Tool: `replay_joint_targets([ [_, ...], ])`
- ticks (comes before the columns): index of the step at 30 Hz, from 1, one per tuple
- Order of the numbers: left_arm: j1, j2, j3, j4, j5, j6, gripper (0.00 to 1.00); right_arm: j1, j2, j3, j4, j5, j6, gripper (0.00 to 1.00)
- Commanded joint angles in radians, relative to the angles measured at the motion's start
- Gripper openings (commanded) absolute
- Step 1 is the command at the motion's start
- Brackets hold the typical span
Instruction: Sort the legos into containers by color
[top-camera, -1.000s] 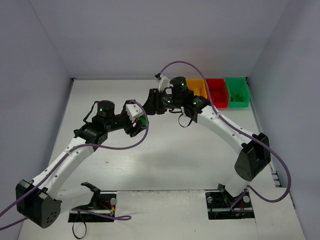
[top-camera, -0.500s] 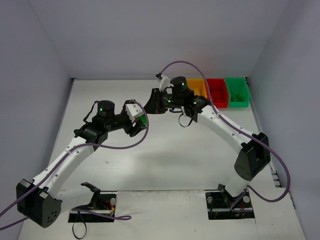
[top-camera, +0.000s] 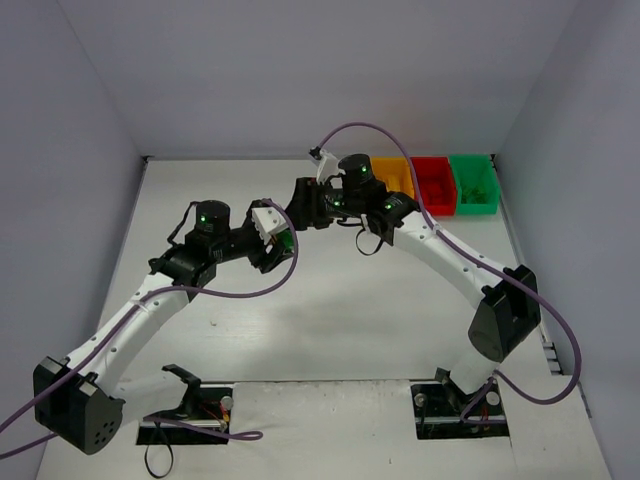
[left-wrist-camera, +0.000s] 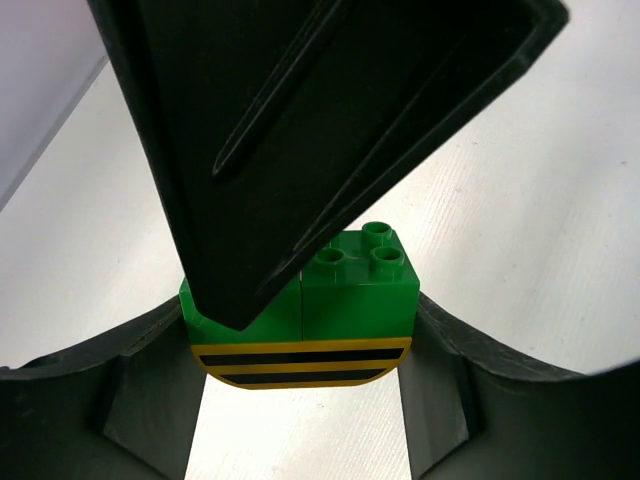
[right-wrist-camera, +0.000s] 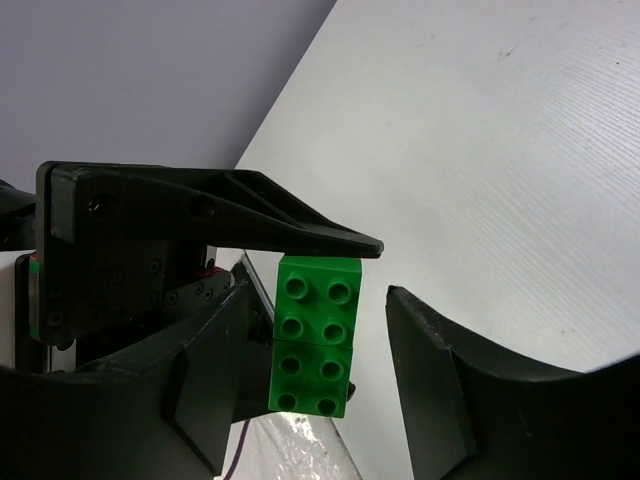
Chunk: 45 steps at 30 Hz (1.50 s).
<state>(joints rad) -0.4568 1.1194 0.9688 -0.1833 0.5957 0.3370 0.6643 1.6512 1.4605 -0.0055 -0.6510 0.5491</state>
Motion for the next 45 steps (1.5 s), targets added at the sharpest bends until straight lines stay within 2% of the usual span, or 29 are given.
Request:
replay_joint_targets([
  [1, 0.009, -0.007, 0.025, 0.064, 0.029, 0.007, 0.00, 0.006, -0.025, 0.026, 0.047, -0.007, -0.012, 0.52],
  [5, 0.009, 0.008, 0.042, 0.064, 0.035, 0.004, 0.00, 0.011, -0.022, 0.034, 0.035, -0.007, -0.023, 0.47],
  [15, 0.010, 0.037, 0.071, 0.051, 0.047, 0.000, 0.00, 0.015, -0.010, 0.031, 0.016, 0.005, -0.041, 0.51],
  [27, 0.009, 0.039, 0.081, 0.045, 0.053, 0.000, 0.00, 0.021, 0.028, 0.037, 0.010, 0.036, -0.075, 0.49],
  [33, 0.009, 0.049, 0.080, 0.047, 0.059, 0.000, 0.00, 0.023, 0.033, 0.054, 0.010, 0.042, -0.087, 0.32],
  [36, 0.009, 0.057, 0.077, 0.045, 0.058, 0.000, 0.00, 0.021, 0.025, 0.060, 0.010, 0.063, -0.100, 0.27],
  [40, 0.010, 0.071, 0.059, 0.045, 0.050, -0.006, 0.00, 0.012, 0.013, 0.061, -0.017, 0.076, -0.109, 0.16],
  [45, 0.035, 0.097, 0.033, 0.047, 0.049, -0.032, 0.00, -0.031, -0.024, 0.041, -0.017, 0.071, -0.115, 0.10],
])
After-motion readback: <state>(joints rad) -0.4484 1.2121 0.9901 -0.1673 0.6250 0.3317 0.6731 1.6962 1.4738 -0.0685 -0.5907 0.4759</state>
